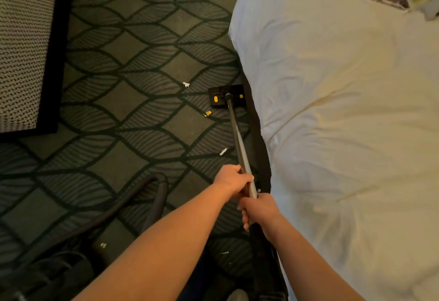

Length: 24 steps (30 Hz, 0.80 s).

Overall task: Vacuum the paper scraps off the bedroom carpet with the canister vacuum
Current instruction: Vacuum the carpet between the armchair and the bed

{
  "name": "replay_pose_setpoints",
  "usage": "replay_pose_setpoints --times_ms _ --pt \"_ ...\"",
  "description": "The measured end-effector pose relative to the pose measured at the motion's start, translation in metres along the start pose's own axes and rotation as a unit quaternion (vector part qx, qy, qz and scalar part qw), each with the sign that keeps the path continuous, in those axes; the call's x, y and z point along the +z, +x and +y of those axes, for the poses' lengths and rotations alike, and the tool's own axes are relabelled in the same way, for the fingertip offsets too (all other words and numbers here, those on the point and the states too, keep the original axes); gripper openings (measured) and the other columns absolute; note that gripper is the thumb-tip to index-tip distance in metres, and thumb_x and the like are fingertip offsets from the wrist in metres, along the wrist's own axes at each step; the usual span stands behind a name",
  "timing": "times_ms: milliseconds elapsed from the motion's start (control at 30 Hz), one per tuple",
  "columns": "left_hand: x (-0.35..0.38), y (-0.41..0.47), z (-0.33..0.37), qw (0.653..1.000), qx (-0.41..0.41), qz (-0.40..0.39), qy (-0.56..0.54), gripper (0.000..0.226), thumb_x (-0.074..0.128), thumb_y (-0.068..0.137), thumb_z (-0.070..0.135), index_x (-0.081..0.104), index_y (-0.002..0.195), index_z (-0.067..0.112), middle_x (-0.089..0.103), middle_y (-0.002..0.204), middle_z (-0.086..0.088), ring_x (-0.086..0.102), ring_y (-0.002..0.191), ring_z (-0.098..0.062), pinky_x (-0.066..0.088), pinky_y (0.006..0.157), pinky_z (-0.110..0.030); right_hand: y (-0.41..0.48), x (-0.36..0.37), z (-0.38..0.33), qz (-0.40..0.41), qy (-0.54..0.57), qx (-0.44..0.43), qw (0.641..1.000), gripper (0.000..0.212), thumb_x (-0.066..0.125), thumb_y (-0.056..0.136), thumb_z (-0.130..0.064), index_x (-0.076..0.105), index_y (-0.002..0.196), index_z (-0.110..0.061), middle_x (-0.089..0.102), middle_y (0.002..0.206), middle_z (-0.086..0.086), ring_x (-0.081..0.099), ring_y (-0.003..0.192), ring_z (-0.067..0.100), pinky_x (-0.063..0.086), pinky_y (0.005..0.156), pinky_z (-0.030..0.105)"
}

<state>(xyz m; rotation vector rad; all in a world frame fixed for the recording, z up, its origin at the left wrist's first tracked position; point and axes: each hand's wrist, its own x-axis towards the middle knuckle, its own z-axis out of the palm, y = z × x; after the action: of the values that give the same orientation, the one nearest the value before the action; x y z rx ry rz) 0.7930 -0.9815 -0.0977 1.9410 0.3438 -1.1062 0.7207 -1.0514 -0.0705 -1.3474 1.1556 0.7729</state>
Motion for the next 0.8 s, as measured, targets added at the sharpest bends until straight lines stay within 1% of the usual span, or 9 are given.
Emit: replay_pose_setpoints --times_ms 133,233,267,333,433,500,600,733,800 --pt "0.02 -0.02 -0.015 1.0 -0.001 -0.002 -0.001 0.041 0.065 0.088 0.024 0.057 0.126 0.009 0.063 0.115 -0.009 0.062 0.099 -0.02 0.054 0.088 -0.033 -0.007 -0.009 0.029 -0.002 -0.007 0.001 1.0 0.006 0.058 0.085 0.003 0.058 0.08 0.0 0.052 0.055 0.01 0.048 0.041 0.017 0.045 0.041 0.023" --pt "0.032 -0.031 -0.024 1.0 0.001 0.003 0.016 0.022 0.064 0.088 0.025 0.063 0.107 0.014 0.063 0.11 -0.009 0.062 0.1 -0.021 0.051 0.091 -0.033 -0.011 -0.015 0.048 -0.007 -0.011 0.005 1.0 0.003 0.059 0.084 0.003 0.058 0.082 0.001 0.052 0.056 0.011 0.048 0.043 0.018 0.045 0.043 0.026" --pt "0.037 -0.035 -0.027 1.0 -0.001 0.003 0.017 0.025 0.064 0.088 0.025 0.062 0.111 0.013 0.064 0.113 -0.01 0.062 0.101 -0.021 0.05 0.091 -0.032 -0.013 -0.018 0.054 -0.009 -0.009 0.006 1.0 0.002 0.059 0.084 0.003 0.059 0.084 0.001 0.052 0.056 0.011 0.048 0.044 0.018 0.045 0.044 0.026" --pt "0.047 -0.041 -0.034 1.0 -0.007 0.005 0.02 0.041 0.063 0.089 0.025 0.056 0.126 0.008 0.063 0.119 -0.011 0.062 0.101 -0.021 0.05 0.088 -0.031 -0.017 -0.023 0.065 -0.018 -0.005 0.008 1.0 0.003 0.058 0.085 0.003 0.059 0.088 0.002 0.051 0.057 0.011 0.048 0.045 0.017 0.045 0.045 0.027" --pt "0.057 -0.051 -0.041 0.999 -0.006 0.013 0.033 0.05 0.062 0.09 0.026 0.05 0.134 0.008 0.06 0.126 -0.011 0.06 0.109 -0.022 0.048 0.09 -0.029 -0.025 -0.028 0.079 -0.025 -0.001 0.014 1.0 0.003 0.058 0.086 0.004 0.06 0.087 0.003 0.05 0.055 0.011 0.047 0.044 0.017 0.044 0.046 0.027" --pt "0.063 -0.057 -0.046 0.999 -0.008 0.016 0.037 0.05 0.062 0.09 0.025 0.05 0.135 0.008 0.059 0.128 -0.011 0.059 0.113 -0.023 0.047 0.086 -0.027 -0.029 -0.03 0.087 -0.029 -0.005 0.015 0.999 0.004 0.057 0.086 0.004 0.06 0.084 0.002 0.05 0.054 0.01 0.046 0.044 0.017 0.045 0.046 0.027" --pt "0.07 -0.065 -0.053 0.999 -0.01 0.019 0.037 0.049 0.062 0.09 0.024 0.05 0.134 0.008 0.059 0.127 -0.01 0.059 0.112 -0.023 0.047 0.082 -0.026 -0.035 -0.033 0.098 -0.038 -0.005 0.021 0.999 0.005 0.057 0.086 0.003 0.06 0.084 0.001 0.05 0.054 0.01 0.046 0.044 0.016 0.044 0.048 0.027" --pt "0.079 -0.076 -0.063 0.999 -0.014 0.015 0.037 0.047 0.063 0.089 0.025 0.052 0.133 0.01 0.06 0.125 -0.009 0.06 0.108 -0.022 0.05 0.086 -0.029 -0.044 -0.036 0.111 -0.047 -0.007 0.034 0.998 0.004 0.057 0.087 0.002 0.061 0.087 0.001 0.05 0.056 0.009 0.046 0.044 0.015 0.045 0.047 0.026" --pt "0.082 -0.081 -0.068 0.999 -0.017 0.011 0.037 0.042 0.063 0.089 0.024 0.055 0.127 0.011 0.062 0.12 -0.009 0.061 0.101 -0.022 0.053 0.086 -0.031 -0.048 -0.037 0.119 -0.046 -0.006 0.04 0.998 0.004 0.057 0.086 0.002 0.061 0.087 0.001 0.05 0.055 0.009 0.046 0.043 0.015 0.045 0.045 0.025"
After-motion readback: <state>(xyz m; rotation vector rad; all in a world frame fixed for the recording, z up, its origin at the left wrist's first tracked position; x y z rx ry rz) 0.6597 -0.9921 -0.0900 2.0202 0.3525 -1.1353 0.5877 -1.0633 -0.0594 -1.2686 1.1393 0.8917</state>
